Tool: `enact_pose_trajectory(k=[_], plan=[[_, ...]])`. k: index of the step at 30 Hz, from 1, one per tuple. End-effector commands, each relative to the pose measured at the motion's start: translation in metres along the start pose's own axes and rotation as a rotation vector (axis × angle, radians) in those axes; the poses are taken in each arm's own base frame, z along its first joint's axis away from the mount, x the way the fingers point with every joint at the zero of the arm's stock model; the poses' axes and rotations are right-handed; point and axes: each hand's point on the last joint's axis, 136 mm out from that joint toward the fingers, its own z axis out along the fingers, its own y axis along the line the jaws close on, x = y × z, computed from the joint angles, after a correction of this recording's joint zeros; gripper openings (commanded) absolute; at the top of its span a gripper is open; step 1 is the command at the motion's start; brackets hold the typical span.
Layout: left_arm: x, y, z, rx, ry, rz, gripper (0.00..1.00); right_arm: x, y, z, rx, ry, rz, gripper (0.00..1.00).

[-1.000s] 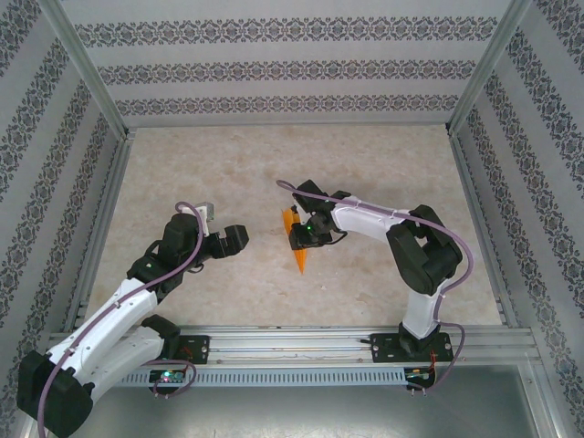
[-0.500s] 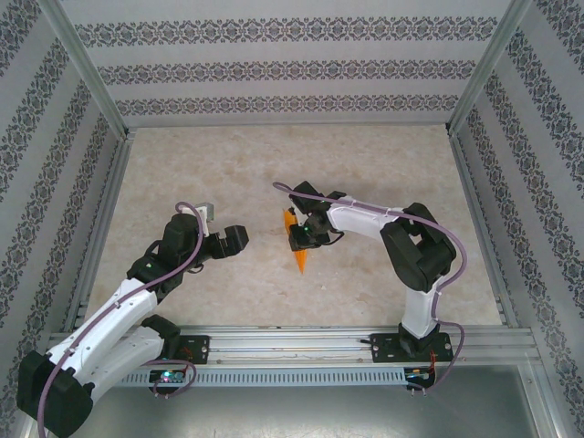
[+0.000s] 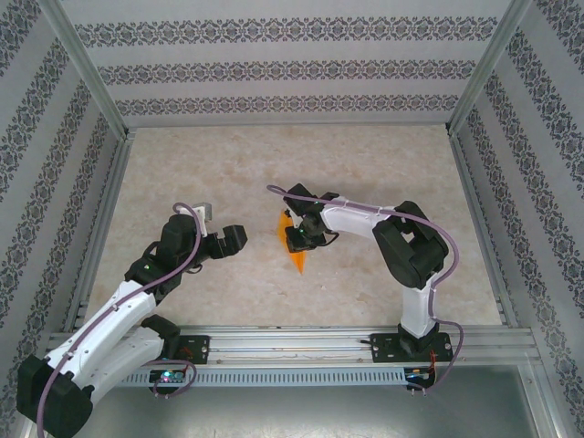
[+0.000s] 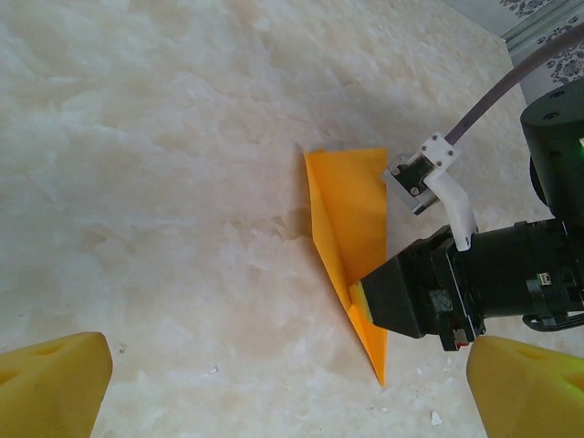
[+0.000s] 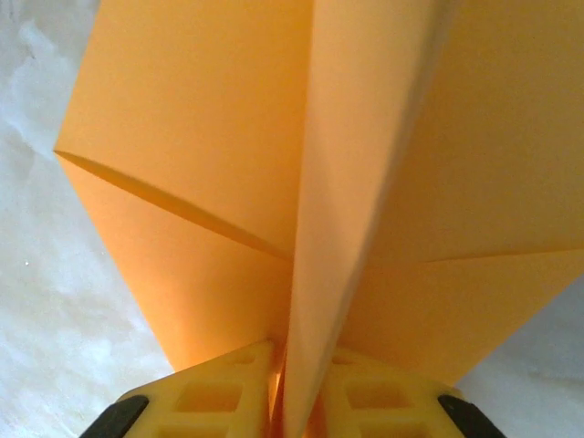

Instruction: Fold a paper plane with a square sheet of paper (fold left side to right side)

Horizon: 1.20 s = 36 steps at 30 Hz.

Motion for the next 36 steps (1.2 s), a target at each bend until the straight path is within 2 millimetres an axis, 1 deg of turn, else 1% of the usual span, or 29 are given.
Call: enact_pose_trajectory(k=[1,4,8,10,13,16,18,21,25,29,33,36], plan=[[0.003,0.012,-0.002,-0.037,0.000,0.006,1.00,0.004,0.001,0.004,0.028,0.020,0.004,0.17],[0.002,0.011,-0.003,-0.035,-0.005,0.007,1.00,0.003,0.000,-0.002,0.034,0.010,0.012,0.13],[0.001,0.011,-0.004,-0.033,-0.010,0.007,1.00,0.001,0.000,-0.016,0.054,-0.007,0.028,0.09],[0.000,0.010,-0.006,-0.033,-0.015,0.008,1.00,-0.001,0.000,-0.027,0.070,-0.018,0.044,0.06],[-0.002,0.010,-0.008,-0.031,-0.023,0.013,1.00,-0.007,-0.007,-0.044,0.126,-0.040,0.080,0.06],[-0.005,0.009,-0.012,-0.030,-0.038,0.026,1.00,-0.024,-0.015,-0.060,0.174,-0.083,0.124,0.06],[-0.005,0.009,-0.014,-0.031,-0.042,0.040,1.00,-0.037,-0.019,-0.066,0.188,-0.105,0.149,0.06],[-0.004,0.011,-0.018,-0.038,-0.041,0.050,1.00,-0.066,-0.024,-0.077,0.228,-0.152,0.172,0.06],[0.001,0.009,-0.019,-0.021,-0.021,0.060,1.00,-0.096,-0.032,-0.081,0.287,-0.173,0.191,0.06],[0.006,0.009,-0.017,-0.013,-0.002,0.067,1.00,-0.120,-0.042,-0.081,0.326,-0.184,0.218,0.06],[0.010,0.010,-0.015,-0.009,0.011,0.068,1.00,-0.138,-0.046,-0.074,0.334,-0.177,0.240,0.06],[0.011,0.011,-0.014,-0.008,0.015,0.065,1.00,-0.146,-0.051,-0.061,0.349,-0.152,0.249,0.05]])
